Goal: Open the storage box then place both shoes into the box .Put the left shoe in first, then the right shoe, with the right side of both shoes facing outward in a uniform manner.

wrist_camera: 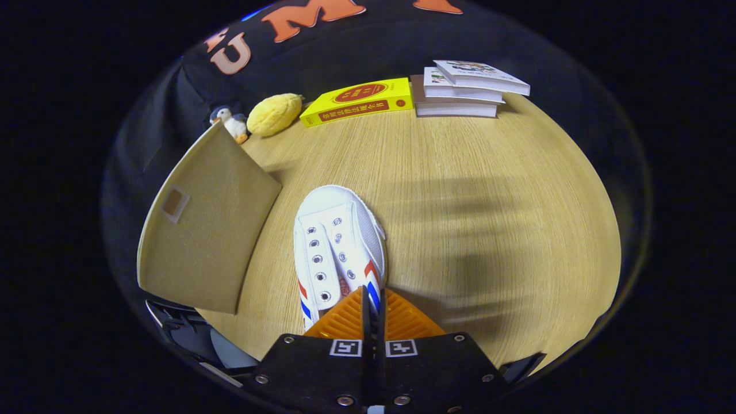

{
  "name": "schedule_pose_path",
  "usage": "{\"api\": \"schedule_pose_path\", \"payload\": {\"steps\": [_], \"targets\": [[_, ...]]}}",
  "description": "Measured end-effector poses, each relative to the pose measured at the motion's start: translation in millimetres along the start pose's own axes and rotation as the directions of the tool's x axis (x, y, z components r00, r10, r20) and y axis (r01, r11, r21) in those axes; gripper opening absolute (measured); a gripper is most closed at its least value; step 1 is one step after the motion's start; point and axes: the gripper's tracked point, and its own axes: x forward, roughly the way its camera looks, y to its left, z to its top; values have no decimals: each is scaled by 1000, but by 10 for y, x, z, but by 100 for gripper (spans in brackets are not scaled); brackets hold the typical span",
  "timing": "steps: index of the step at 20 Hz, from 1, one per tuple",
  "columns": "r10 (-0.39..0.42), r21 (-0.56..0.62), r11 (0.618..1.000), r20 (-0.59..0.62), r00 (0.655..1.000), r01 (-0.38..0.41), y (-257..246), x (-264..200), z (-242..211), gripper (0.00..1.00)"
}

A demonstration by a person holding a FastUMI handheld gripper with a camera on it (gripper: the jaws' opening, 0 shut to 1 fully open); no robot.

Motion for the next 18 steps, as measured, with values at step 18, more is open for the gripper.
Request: {"api": "schedule_pose_path", "payload": {"steps": [18], "targets": [[21,221,971,275,961,-85,1360,-986,877,0]]}}
